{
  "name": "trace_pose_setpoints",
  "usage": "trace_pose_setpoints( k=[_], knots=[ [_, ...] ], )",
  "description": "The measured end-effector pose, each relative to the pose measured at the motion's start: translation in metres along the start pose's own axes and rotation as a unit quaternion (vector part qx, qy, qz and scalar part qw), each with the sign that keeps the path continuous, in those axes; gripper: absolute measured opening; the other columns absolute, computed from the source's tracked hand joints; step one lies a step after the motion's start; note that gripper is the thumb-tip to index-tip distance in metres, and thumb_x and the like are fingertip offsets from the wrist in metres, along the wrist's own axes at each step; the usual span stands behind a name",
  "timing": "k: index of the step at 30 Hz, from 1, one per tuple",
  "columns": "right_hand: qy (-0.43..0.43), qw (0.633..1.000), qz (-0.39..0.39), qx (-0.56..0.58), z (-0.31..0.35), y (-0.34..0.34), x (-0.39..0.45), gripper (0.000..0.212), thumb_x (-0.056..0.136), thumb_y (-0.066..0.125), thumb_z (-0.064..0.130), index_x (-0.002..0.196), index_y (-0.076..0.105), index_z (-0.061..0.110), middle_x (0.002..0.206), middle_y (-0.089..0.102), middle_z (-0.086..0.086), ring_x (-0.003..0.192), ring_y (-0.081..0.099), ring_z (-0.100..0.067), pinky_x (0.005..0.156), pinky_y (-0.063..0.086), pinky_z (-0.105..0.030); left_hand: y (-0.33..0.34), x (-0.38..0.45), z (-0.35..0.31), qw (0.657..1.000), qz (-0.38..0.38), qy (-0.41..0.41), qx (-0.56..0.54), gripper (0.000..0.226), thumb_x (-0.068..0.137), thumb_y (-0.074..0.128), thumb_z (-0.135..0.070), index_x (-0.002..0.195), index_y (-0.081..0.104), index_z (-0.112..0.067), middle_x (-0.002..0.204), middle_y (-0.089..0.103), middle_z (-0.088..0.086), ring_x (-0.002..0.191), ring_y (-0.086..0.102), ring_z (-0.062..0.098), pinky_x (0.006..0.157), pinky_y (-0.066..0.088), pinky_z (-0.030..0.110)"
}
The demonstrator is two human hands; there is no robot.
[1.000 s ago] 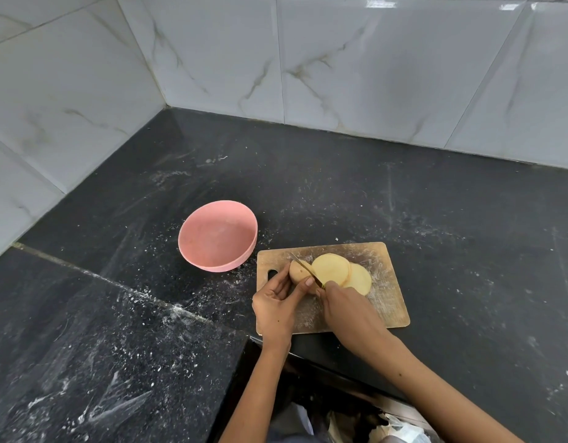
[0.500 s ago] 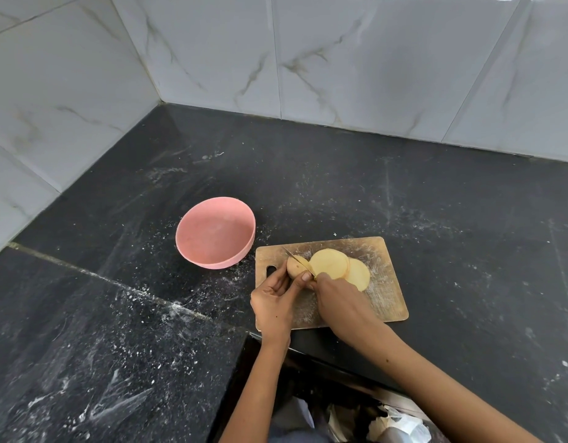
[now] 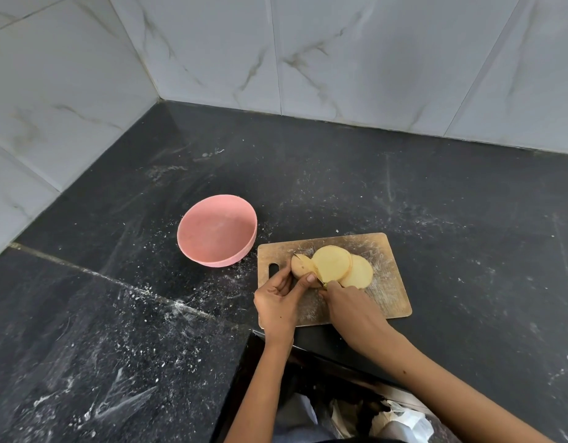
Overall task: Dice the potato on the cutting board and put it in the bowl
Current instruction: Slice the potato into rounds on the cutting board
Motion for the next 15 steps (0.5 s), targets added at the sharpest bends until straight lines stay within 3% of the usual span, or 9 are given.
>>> trace_pose_setpoints(
  k=[3, 6, 10, 15],
  knots=[
    [0.003, 1.0, -0.005, 0.005, 0.0, 0.0, 0.0, 0.03, 0.105, 0.025, 0.029, 0.108, 0.047, 0.008, 0.103, 0.06, -0.012, 0.094, 0.059, -0.031, 0.067, 0.036, -0.034, 0.0, -0.001, 0.0, 1.0, -0.005, 0.001, 0.004, 0.051, 0.07, 0.076, 0.006, 0.119, 0.062, 0.001, 0.105, 0.072, -0.002, 0.106, 0.067, 0.014, 0.089, 0.054, 0.026],
    [0.001, 1.0, -0.007, 0.01, 0.004, 0.001, 0.009, 0.028, 0.104, 0.026, 0.022, 0.11, 0.049, 0.007, 0.106, 0.061, -0.013, 0.095, 0.059, -0.032, 0.069, 0.035, -0.034, -0.001, -0.001, 0.0, 1.0, -0.011, -0.009, 0.002, 0.052, 0.066, 0.079, -0.002, 0.116, 0.065, -0.004, 0.112, 0.071, 0.006, 0.108, 0.066, 0.017, 0.093, 0.054, 0.031],
    [0.015, 1.0, -0.012, 0.012, 0.001, 0.004, 0.006, 0.029, 0.104, 0.026, 0.022, 0.113, 0.049, 0.007, 0.11, 0.059, -0.013, 0.099, 0.058, -0.032, 0.07, 0.036, -0.034, 0.0, -0.001, 0.002, 1.0, 0.002, -0.027, 0.0, 0.048, 0.069, 0.076, 0.009, 0.114, 0.065, -0.007, 0.109, 0.071, 0.002, 0.107, 0.067, 0.017, 0.094, 0.053, 0.035],
    [0.015, 0.999, -0.013, 0.041, 0.001, 0.009, 0.001, 0.031, 0.105, 0.027, 0.028, 0.108, 0.05, 0.008, 0.106, 0.059, -0.013, 0.096, 0.057, -0.031, 0.068, 0.035, -0.033, -0.003, -0.003, -0.001, 0.999, 0.013, -0.033, 0.031, 0.047, 0.066, 0.079, 0.007, 0.108, 0.068, -0.013, 0.104, 0.073, 0.001, 0.104, 0.068, 0.016, 0.091, 0.055, 0.033]
  ],
)
Point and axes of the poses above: each hand's wrist, its own x-axis towards the middle knuckle, its own y-axis out of the palm, z = x × y, the point moved 8 cm from there along x, towards the middle knuckle
